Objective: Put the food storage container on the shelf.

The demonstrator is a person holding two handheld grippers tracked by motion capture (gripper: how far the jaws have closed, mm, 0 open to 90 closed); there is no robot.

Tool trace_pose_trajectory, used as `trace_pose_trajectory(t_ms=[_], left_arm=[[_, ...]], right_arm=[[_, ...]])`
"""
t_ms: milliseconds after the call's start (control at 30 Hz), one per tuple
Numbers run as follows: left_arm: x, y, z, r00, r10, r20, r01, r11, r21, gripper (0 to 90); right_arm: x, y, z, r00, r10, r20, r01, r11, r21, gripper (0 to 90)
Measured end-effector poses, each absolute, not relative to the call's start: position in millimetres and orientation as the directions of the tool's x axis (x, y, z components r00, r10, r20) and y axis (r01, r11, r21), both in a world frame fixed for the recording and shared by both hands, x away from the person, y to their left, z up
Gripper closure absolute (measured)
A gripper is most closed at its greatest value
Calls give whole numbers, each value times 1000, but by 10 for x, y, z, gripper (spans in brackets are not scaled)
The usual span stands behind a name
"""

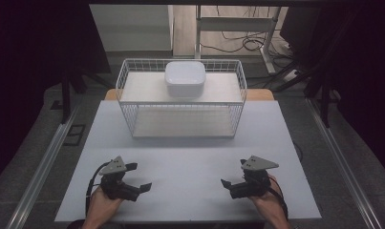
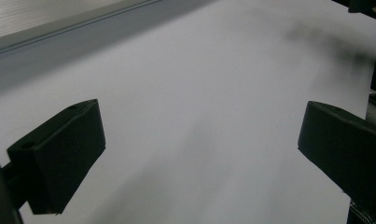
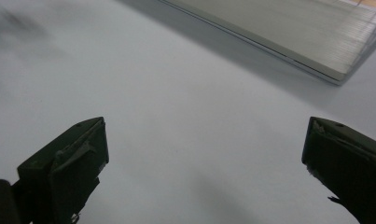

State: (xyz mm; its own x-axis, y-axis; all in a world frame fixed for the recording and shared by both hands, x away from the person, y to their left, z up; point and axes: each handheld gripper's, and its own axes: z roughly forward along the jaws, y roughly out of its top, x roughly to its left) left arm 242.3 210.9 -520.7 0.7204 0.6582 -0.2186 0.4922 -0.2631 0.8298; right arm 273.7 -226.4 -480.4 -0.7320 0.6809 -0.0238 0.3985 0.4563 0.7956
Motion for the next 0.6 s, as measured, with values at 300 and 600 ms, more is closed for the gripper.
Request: trace_pose_trajectory(t_ms=[300,600], left_arm=[[2306,2257,-5249,692,691,-210,513,-266,816,4],[2219,2347,-5332,670,708,-221,548,-272,791,4]], right_arm=[[2623,-2443,-4829,-704,710,-23,410,434,802,0],[2488,-2604,-4962,-677,736,-8,458,430,778,0]])
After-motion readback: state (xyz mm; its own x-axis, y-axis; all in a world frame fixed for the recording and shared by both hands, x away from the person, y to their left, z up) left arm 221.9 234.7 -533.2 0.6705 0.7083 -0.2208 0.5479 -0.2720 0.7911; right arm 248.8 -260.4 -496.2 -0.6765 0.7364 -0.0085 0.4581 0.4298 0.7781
